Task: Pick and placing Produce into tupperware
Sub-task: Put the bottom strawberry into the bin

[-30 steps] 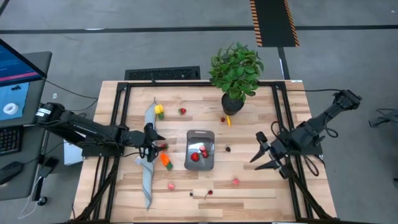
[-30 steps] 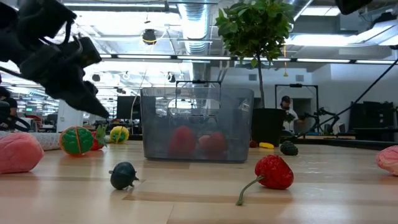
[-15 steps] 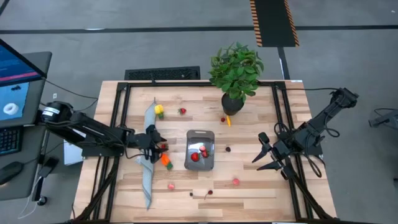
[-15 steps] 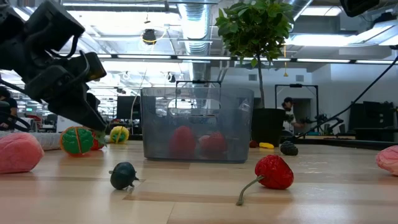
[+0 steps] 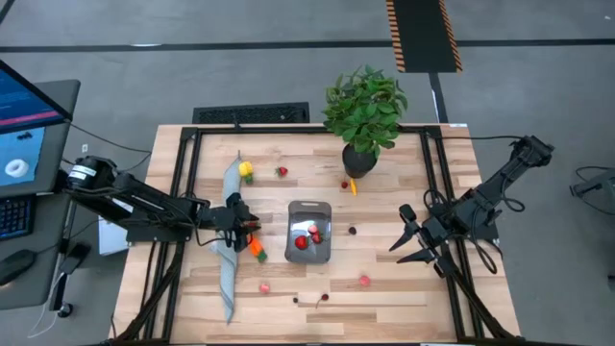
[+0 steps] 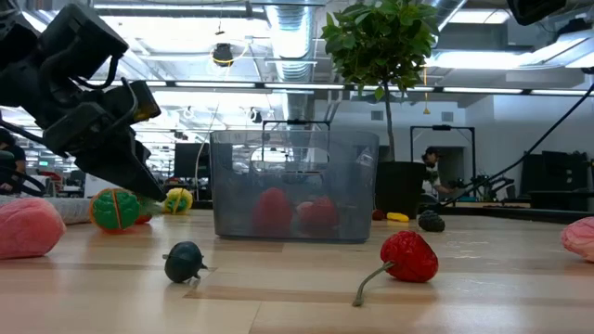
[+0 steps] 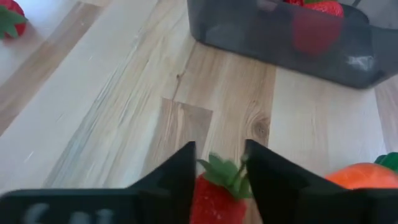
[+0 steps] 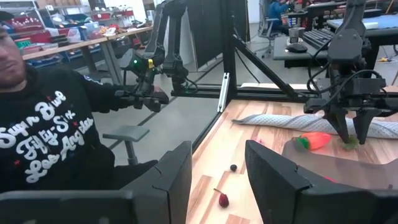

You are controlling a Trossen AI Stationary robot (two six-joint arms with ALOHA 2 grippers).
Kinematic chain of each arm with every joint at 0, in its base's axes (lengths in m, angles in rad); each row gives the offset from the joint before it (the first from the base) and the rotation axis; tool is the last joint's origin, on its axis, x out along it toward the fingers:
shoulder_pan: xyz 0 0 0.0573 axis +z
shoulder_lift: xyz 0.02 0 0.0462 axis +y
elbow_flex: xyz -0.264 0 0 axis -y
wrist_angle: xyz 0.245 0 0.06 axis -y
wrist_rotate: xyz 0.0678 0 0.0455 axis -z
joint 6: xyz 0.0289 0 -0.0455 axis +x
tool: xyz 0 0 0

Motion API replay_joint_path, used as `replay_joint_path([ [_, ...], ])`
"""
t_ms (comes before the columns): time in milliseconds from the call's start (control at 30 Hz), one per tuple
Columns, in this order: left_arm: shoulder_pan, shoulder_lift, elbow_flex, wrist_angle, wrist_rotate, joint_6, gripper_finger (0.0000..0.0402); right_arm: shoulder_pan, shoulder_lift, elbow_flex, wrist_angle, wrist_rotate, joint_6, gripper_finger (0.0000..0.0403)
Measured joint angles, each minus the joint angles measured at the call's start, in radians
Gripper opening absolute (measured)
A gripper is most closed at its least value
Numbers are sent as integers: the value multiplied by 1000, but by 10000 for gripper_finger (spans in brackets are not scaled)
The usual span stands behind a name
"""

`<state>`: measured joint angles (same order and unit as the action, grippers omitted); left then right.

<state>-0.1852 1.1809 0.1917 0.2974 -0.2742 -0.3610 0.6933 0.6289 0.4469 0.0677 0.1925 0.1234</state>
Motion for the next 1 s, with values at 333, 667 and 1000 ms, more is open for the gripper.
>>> replay_joint_path([
  [333, 0, 0, 0, 18, 1, 45, 4, 0, 28, -2, 12, 0, 8, 172],
  [667, 13, -1, 79, 59, 48, 143, 1, 0, 60, -2, 30, 26, 8, 170],
  [1000, 100, -1, 267, 2, 146, 301, 0, 0, 60, -1, 30, 26, 8, 174],
])
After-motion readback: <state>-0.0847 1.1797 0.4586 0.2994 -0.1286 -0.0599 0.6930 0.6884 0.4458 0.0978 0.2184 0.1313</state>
